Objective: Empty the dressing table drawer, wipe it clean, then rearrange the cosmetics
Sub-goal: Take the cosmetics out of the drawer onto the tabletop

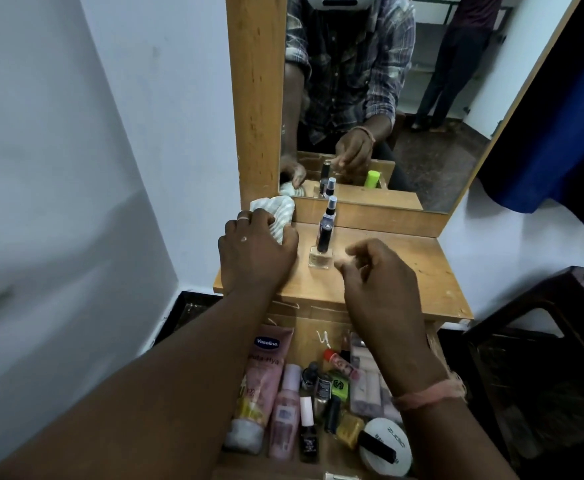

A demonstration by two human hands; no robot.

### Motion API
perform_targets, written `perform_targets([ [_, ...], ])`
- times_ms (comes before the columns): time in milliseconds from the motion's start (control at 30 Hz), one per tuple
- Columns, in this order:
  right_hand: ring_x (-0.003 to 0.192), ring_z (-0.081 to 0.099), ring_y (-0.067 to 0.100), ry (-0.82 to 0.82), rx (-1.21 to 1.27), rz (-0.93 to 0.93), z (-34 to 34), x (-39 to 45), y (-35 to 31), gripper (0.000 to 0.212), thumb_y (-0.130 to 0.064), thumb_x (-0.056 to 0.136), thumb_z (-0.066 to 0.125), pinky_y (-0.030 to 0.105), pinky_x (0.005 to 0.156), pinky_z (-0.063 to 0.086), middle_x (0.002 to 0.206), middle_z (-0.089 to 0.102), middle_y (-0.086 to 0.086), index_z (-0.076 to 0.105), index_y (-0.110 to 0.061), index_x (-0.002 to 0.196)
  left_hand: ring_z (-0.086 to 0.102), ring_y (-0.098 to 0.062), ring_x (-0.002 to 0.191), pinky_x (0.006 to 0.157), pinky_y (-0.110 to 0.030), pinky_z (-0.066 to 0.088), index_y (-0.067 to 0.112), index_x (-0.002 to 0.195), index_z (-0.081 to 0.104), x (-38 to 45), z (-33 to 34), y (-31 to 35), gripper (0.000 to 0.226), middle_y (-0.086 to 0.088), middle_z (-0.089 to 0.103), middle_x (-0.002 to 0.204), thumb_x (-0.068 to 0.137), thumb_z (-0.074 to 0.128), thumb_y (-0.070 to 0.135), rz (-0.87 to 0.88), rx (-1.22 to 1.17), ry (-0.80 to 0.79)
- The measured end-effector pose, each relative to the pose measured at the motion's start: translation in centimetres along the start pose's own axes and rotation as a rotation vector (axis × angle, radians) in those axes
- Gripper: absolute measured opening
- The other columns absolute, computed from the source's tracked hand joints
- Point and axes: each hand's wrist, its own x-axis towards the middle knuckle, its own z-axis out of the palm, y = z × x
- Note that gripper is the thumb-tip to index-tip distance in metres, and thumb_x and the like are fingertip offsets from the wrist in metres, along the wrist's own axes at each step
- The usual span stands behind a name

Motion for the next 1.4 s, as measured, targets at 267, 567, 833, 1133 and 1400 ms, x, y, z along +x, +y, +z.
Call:
perform_targets([
  [267, 0.092, 0.065, 0.007, -0.631, -0.246, 0.108, 1.8, -6.4, 2.3, 0.024, -0.032, 0.086, 0.073, 0.03, 0.082, 0.058, 0.103, 0.069, -0.006, 0.069, -0.028, 0.109, 0.056, -0.029, 0.114, 0.094, -0.043, 0.046, 0.023, 0.119, 0.064, -0.1, 0.0, 0.0, 0.046, -0.006, 0.065, 0.123, 0.09, 0.049, 0.056, 0.004, 0.007, 0.012],
  [567, 0.066, 0.062, 0.002, -0.461, -0.09, 0.103, -0.5, -4.9, 0.0, 0.011, -0.031, 0.088, 0.073, 0.022, 0.057, 0.05, 0.074, 0.067, -0.007, 0.068, -0.027, 0.079, 0.057, -0.028, 0.112, 0.092, -0.043, 0.047, 0.023, 0.119, 0.064, -0.1, 0.1, 0.0, 0.044, -0.006, 0.065, 0.122, 0.09, 0.051, 0.055, 0.009, 0.01, 0.02],
  [833, 0.066, 0.056, 0.0, -0.058, 0.051, -0.01, -0.6, 1.1, -1.5, 0.002, -0.021, 0.086, 0.072, 0.008, 0.056, 0.033, 0.074, 0.064, -0.011, 0.072, -0.023, 0.085, 0.056, -0.026, 0.114, 0.095, -0.043, 0.049, 0.024, 0.121, 0.062, -0.1, -0.1, -0.1, 0.048, -0.005, 0.065, 0.126, 0.091, 0.046, 0.057, 0.016, -0.019, 0.004],
  [1133, 0.076, 0.053, 0.004, -0.05, -0.074, -0.057, 2.1, 2.3, -1.0, 0.012, -0.023, 0.089, 0.07, 0.005, 0.058, 0.028, 0.09, 0.064, -0.005, 0.073, -0.02, 0.1, 0.056, -0.026, 0.113, 0.094, -0.045, 0.05, 0.025, 0.12, 0.062, 0.1, 0.2, -0.1, 0.047, -0.004, 0.065, 0.124, 0.091, 0.046, 0.057, 0.013, -0.009, 0.009],
  [1400, 0.077, 0.059, 0.004, -0.019, 0.028, 0.016, 2.5, 1.0, 0.3, 0.013, -0.029, 0.09, 0.073, 0.019, 0.066, 0.042, 0.084, 0.066, -0.009, 0.075, -0.018, 0.096, 0.056, -0.027, 0.114, 0.093, -0.043, 0.048, 0.024, 0.119, 0.064, 0.0, 0.2, 0.0, 0.045, -0.005, 0.065, 0.124, 0.091, 0.048, 0.056, 0.006, -0.002, 0.021],
])
